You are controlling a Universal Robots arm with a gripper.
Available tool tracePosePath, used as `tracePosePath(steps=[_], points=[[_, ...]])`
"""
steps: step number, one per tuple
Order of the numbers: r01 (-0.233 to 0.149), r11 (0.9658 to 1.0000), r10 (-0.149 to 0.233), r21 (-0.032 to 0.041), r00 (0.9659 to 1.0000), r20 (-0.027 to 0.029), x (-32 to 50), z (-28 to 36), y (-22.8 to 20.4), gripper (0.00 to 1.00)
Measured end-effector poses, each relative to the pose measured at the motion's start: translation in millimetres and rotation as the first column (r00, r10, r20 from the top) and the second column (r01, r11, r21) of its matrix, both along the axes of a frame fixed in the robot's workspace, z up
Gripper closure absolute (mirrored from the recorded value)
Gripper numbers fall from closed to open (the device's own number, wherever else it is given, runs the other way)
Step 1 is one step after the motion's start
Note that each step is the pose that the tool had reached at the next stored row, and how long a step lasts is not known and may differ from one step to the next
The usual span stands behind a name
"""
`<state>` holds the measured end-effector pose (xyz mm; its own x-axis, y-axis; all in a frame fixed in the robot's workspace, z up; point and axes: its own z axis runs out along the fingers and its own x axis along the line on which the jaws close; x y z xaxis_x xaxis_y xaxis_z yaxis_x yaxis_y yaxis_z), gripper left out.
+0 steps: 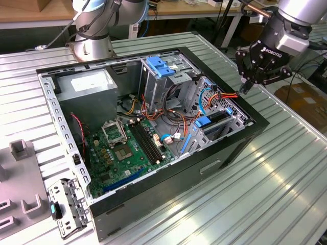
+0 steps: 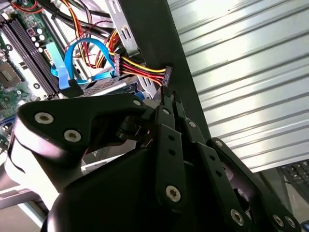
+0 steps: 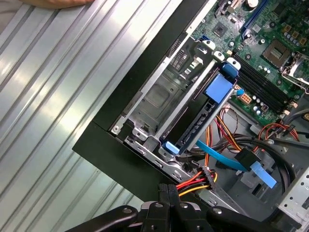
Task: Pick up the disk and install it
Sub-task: 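Insert the first disk wire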
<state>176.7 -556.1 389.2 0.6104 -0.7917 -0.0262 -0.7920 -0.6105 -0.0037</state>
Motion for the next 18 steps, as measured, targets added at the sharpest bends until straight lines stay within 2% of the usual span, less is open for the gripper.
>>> tracePosePath(steps=[3,7,8,9,10,12,13,16,18], points=[[-0.046,0.9989,0.046,0.0,0.9989,0.0,0.8,-2.2,0.3,0.82],[-0.094,0.9956,0.094,0.0002,0.9956,0.0003,1.0,-6.5,1.3,0.81],[-0.108,0.9941,0.108,0.0003,0.9941,0.001,1.0,-8.1,1.9,0.75],[-0.119,0.9929,0.119,0.0002,0.9929,0.0011,1.0,-9.1,2.1,0.75],[-0.139,0.9903,0.139,-0.0001,0.9903,0.0012,1.1,-10.5,2.3,0.75],[-0.157,0.9875,0.157,-0.0003,0.9875,0.0016,1.6,-12.7,3.0,0.74],[-0.161,0.9869,0.161,-0.0001,0.9869,0.0018,3.2,-14.1,4.3,0.67],[-0.166,0.9861,0.166,0.0002,0.9861,0.0019,6.7,-17.8,8.6,0.67],[-0.172,0.9852,0.172,-0.0001,0.9852,0.0045,6.1,-19.7,8.6,0.67]])
